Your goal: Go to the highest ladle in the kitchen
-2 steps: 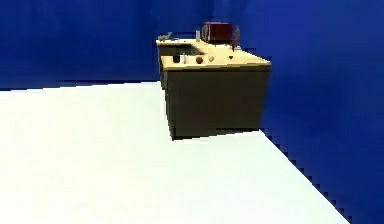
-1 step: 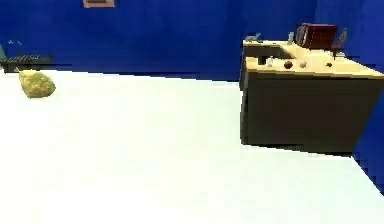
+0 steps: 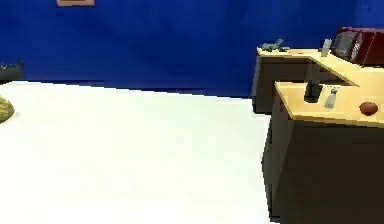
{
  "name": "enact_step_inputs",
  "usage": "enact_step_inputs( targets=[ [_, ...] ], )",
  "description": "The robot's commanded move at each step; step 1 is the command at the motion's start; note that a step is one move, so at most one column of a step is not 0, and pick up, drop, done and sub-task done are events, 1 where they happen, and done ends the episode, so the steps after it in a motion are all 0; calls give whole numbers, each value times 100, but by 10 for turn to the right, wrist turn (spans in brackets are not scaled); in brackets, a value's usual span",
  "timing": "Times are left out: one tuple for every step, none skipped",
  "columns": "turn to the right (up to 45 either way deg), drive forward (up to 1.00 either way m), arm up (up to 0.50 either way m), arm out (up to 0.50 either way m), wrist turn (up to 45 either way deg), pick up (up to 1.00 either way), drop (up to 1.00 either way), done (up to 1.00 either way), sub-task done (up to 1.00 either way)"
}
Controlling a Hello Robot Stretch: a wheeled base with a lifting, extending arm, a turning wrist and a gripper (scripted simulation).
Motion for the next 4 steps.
enact_step_inputs(
  targets=[
    [-30, 0, 0, 0, 0, 0, 0, 0, 0],
    [0, 100, 0, 0, 0, 0, 0, 0, 0],
    [-60, 0, 0, 0, 0, 0, 0, 0, 0],
    [0, 15, 0, 0, 0, 0, 0, 0, 0]
  ],
)
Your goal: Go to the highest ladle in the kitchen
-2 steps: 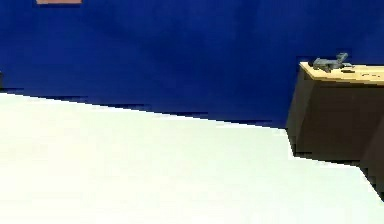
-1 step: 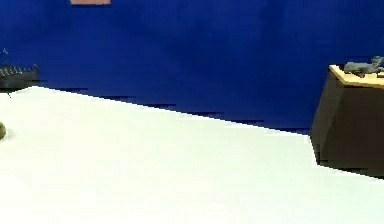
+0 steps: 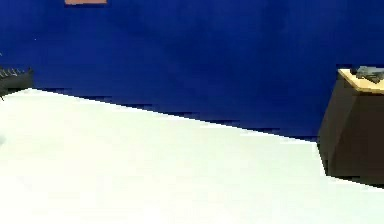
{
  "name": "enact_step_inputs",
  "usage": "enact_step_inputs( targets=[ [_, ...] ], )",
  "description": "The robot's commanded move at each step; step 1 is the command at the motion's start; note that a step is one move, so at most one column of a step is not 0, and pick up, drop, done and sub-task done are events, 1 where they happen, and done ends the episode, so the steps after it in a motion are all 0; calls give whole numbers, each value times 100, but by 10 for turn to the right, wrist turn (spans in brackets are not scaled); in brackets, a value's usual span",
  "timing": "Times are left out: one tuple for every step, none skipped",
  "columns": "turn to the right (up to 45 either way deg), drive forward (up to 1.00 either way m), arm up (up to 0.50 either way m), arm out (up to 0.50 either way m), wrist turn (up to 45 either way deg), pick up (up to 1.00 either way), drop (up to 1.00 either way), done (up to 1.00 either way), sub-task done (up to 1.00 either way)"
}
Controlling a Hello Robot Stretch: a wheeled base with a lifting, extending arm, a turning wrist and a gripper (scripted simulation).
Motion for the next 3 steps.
enact_step_inputs(
  targets=[
    [150, 0, 0, 0, 0, 0, 0, 0, 0],
    [0, 90, 0, 0, 0, 0, 0, 0, 0],
    [450, 0, 0, 0, 0, 0, 0, 0, 0]
  ],
)
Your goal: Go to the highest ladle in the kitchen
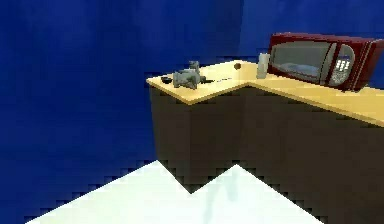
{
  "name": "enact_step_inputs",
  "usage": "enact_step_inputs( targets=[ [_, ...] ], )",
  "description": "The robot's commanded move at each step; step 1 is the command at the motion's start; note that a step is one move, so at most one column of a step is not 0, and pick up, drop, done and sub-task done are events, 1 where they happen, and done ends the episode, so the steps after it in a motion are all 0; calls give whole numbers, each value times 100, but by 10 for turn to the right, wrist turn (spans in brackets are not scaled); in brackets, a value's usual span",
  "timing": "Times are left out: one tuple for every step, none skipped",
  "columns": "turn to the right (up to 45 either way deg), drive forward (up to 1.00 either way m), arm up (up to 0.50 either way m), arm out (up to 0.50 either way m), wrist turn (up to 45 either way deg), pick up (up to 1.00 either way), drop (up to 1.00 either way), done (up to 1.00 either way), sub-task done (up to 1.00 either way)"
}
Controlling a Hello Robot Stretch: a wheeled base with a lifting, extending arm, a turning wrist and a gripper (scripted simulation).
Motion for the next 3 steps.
enact_step_inputs(
  targets=[
    [30, 0, 0, 0, 0, 0, 0, 0, 0],
    [0, 65, 0, 0, 0, 0, 0, 0, 0],
    [-120, 0, 0, 0, 0, 0, 0, 0, 0]
  ],
)
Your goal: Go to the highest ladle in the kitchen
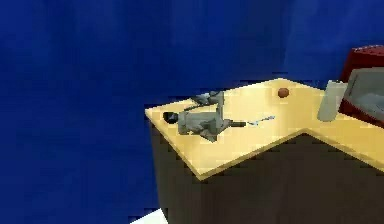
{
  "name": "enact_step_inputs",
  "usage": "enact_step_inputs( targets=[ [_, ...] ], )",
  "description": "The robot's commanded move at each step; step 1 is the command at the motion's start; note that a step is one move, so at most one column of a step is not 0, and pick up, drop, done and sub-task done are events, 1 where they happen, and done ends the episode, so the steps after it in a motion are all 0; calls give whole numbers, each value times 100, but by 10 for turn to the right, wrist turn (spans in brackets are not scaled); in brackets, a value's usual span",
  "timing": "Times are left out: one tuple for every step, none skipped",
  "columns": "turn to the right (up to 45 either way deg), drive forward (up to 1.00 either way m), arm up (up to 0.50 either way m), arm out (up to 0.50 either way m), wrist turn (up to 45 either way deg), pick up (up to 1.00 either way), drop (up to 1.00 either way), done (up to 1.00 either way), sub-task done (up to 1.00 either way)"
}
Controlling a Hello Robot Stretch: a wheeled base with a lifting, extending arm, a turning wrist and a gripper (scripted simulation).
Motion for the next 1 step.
enact_step_inputs(
  targets=[
    [0, 95, 0, 0, 0, 0, 0, 0, 0]
  ],
)
